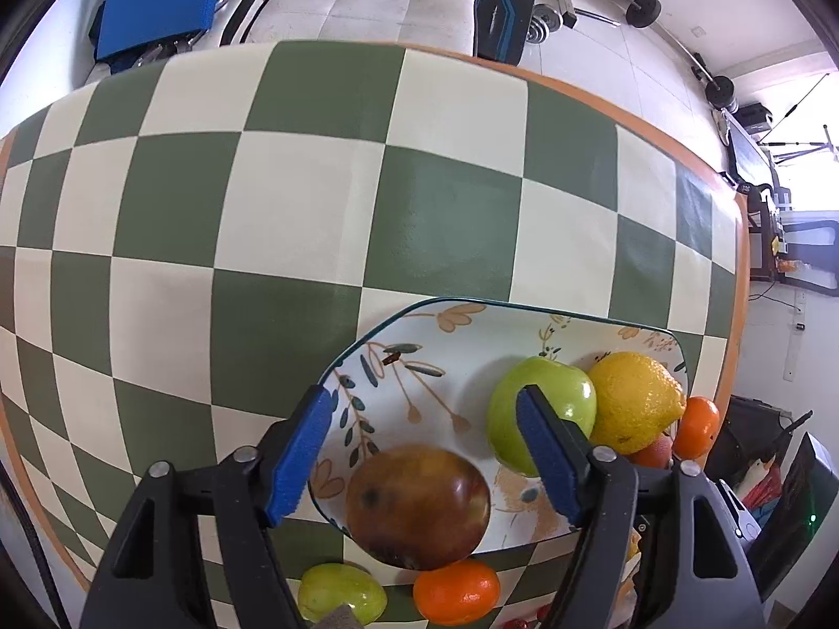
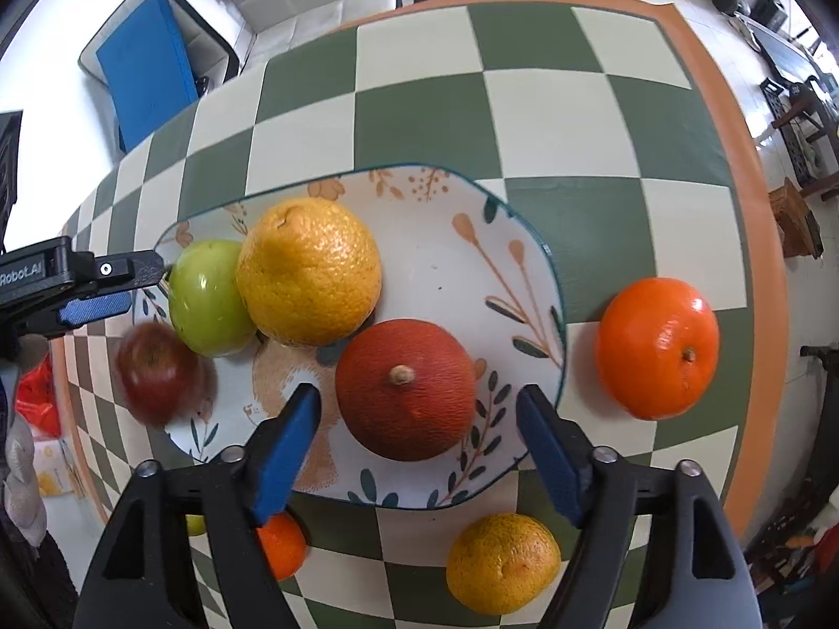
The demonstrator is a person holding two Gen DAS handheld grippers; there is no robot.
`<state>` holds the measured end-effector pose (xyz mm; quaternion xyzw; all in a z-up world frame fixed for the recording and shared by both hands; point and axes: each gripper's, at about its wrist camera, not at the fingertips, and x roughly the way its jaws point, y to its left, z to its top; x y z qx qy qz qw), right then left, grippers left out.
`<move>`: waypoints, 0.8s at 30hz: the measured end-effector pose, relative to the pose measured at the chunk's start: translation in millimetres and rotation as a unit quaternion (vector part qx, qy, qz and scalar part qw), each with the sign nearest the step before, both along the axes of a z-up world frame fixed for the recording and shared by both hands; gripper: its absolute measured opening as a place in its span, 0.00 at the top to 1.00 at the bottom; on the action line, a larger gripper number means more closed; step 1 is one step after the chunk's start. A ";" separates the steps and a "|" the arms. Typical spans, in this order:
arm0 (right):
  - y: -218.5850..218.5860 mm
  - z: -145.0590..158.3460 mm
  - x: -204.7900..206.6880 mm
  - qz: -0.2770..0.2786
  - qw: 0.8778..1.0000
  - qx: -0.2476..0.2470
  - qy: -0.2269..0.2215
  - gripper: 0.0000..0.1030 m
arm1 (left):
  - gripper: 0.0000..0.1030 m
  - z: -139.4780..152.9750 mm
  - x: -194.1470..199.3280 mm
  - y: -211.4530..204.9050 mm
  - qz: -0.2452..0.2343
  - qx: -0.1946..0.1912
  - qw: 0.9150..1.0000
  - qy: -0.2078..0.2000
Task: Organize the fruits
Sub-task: 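Set the blood orange on the plate with the right tool while the left sets the bruised apple, then withdraw both tools from the plate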
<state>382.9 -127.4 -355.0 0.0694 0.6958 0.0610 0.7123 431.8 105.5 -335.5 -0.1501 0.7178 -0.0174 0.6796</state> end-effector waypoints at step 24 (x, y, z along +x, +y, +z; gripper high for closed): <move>0.3 132.5 -99.7 0.017 0.990 -0.067 -0.119 0.07 | 0.10 131.7 -144.8 -30.3 -0.042 0.125 0.975 -0.176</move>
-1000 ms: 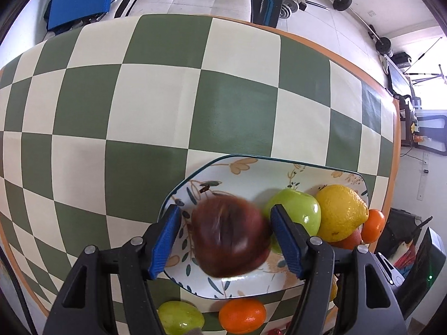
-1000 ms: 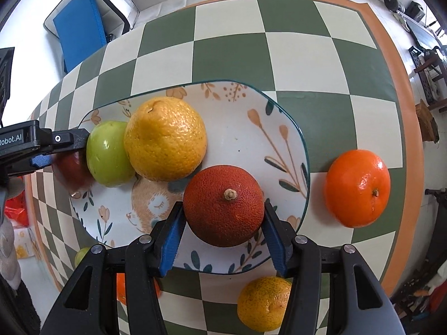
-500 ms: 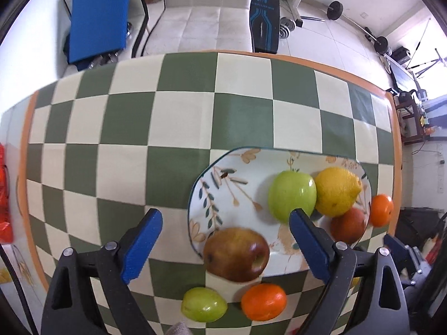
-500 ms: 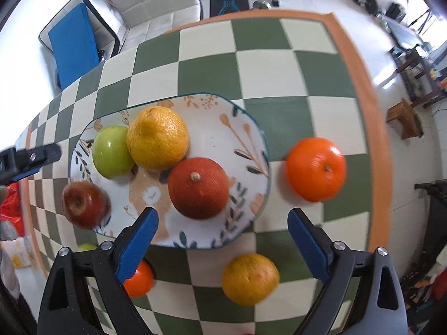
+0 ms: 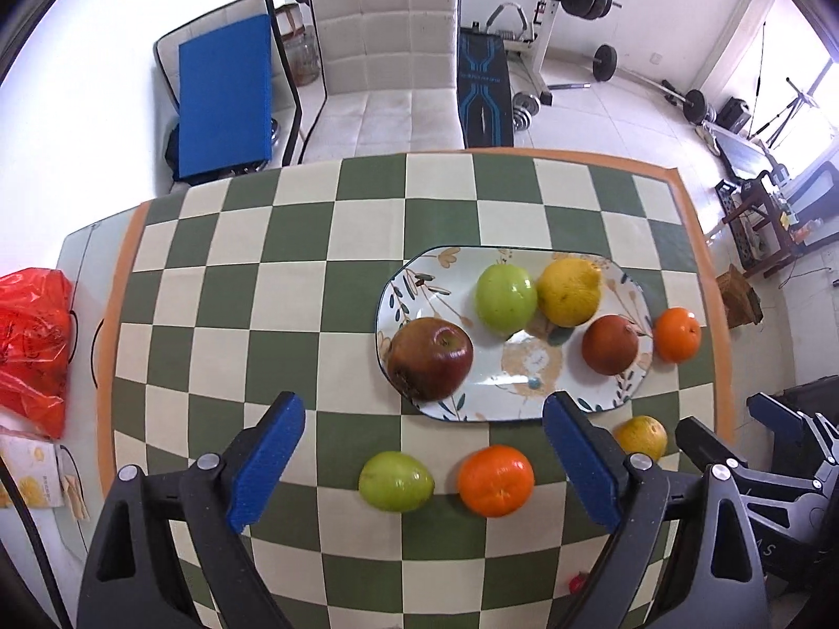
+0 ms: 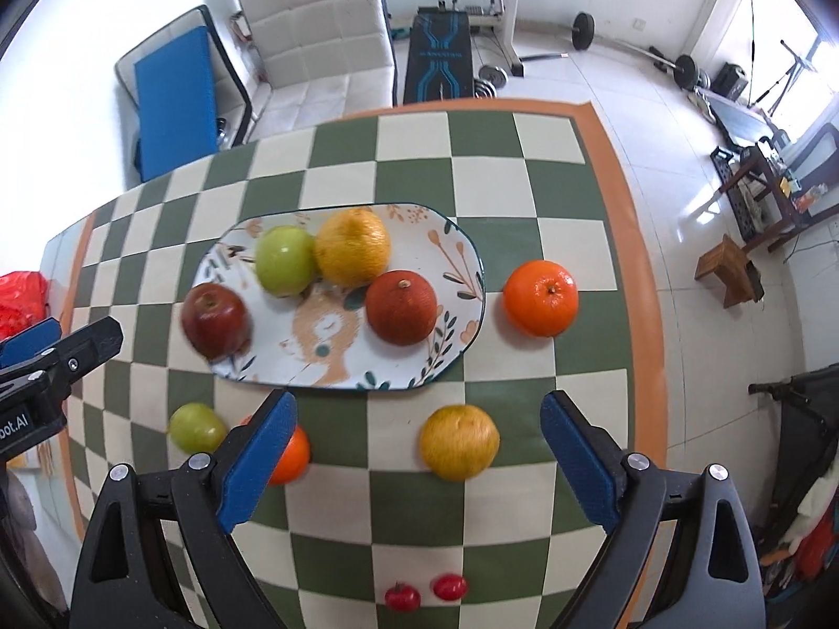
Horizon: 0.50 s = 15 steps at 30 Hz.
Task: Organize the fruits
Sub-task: 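Withdraw both tools from the plate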
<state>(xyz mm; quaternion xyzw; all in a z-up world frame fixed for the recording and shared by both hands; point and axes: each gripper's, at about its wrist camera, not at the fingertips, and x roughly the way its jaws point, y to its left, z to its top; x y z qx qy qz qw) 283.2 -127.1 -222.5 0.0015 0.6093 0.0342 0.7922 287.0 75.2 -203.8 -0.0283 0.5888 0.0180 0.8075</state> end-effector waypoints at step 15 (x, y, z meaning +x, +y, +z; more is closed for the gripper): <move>4.6 94.7 -68.3 0.010 0.997 0.017 -0.068 0.07 | 0.10 71.6 -69.9 -9.9 0.005 -0.008 0.998 -0.061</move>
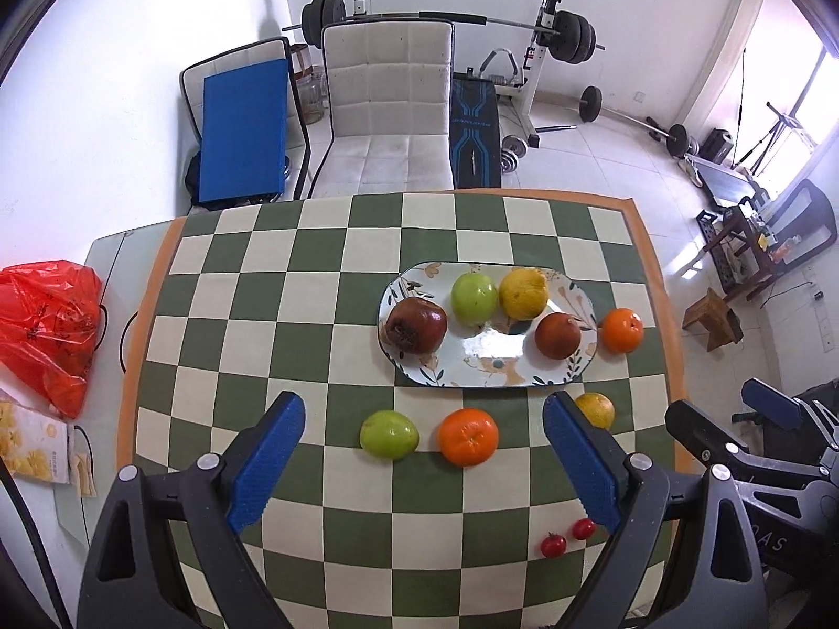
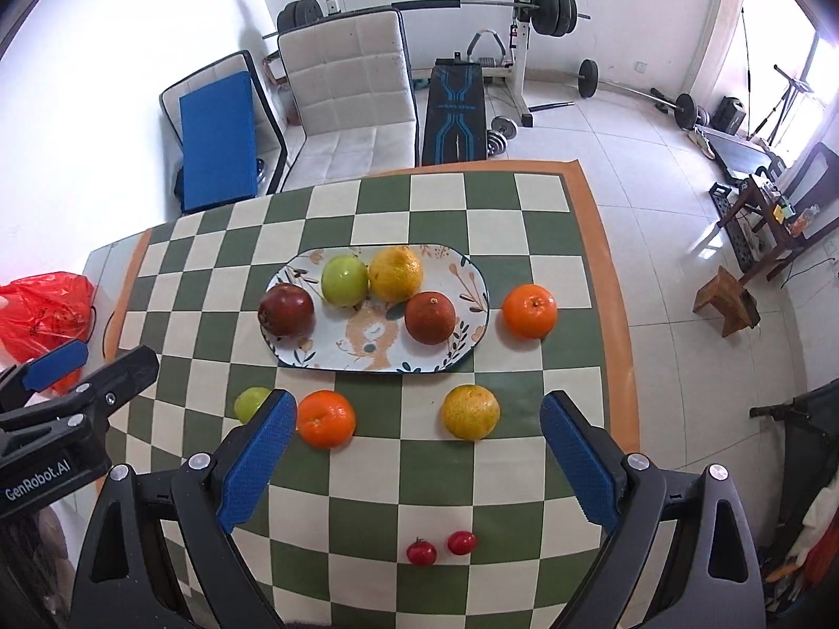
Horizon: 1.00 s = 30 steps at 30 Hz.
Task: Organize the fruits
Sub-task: 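Withdraw both tools from the plate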
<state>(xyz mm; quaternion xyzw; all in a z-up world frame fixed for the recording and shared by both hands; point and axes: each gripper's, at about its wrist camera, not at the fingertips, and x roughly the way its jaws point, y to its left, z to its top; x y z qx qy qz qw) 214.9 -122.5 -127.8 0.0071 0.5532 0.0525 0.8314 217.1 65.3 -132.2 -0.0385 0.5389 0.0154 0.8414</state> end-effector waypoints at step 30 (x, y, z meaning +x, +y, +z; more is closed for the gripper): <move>-49.8 -66.6 27.5 -0.058 0.996 0.019 0.064 0.07 | 0.02 -79.0 32.6 -10.3 0.007 0.015 0.996 0.092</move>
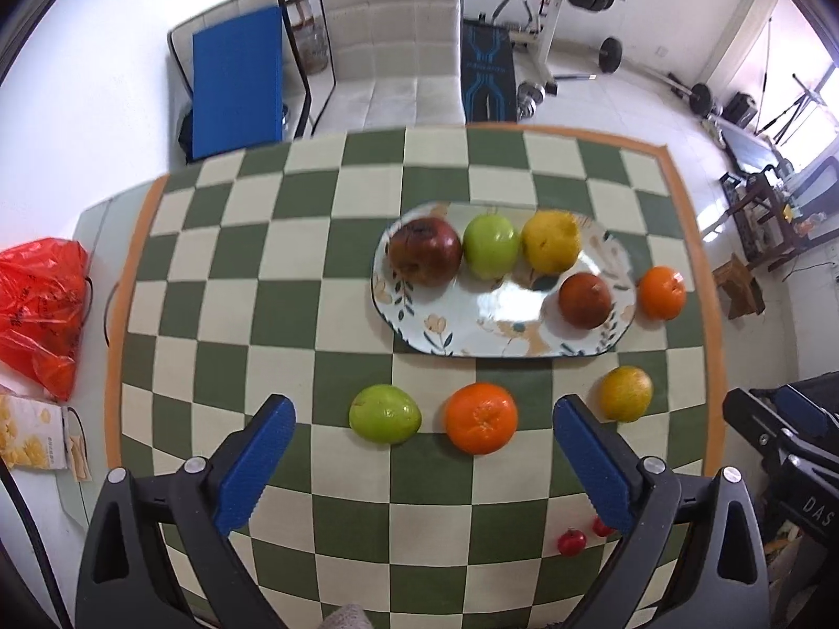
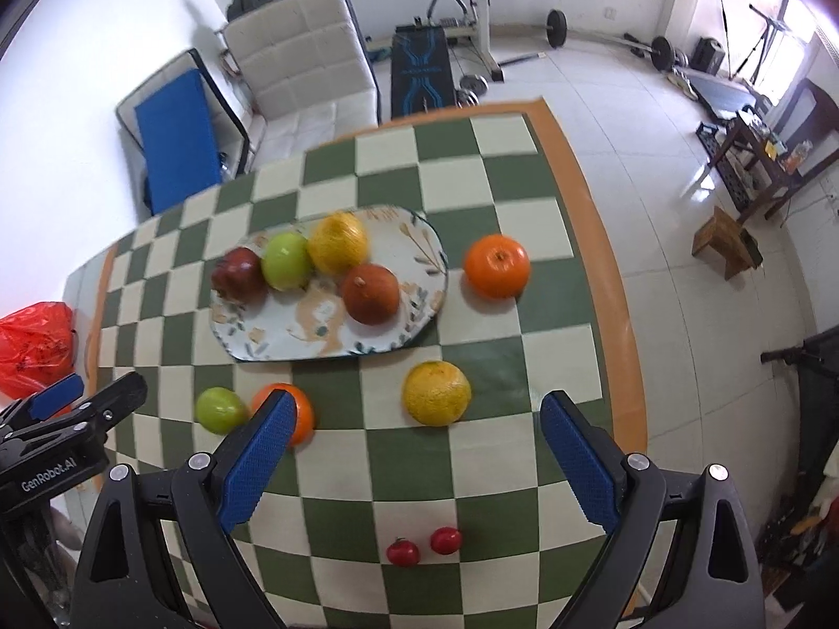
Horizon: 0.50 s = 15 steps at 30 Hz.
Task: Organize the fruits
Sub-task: 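Withdraw both tools from the plate, then grasp the yellow citrus with the right tool while the left grasps an orange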
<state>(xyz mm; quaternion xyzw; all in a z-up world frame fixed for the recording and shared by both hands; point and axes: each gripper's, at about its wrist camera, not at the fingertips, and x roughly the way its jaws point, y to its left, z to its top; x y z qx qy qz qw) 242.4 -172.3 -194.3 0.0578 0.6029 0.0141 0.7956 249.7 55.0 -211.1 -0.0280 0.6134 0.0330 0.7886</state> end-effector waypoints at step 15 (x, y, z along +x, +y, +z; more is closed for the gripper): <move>-19.1 -163.4 31.4 -0.042 0.989 0.048 0.133 0.16 | 0.02 -133.7 22.5 -35.8 -0.030 -0.032 0.985 0.168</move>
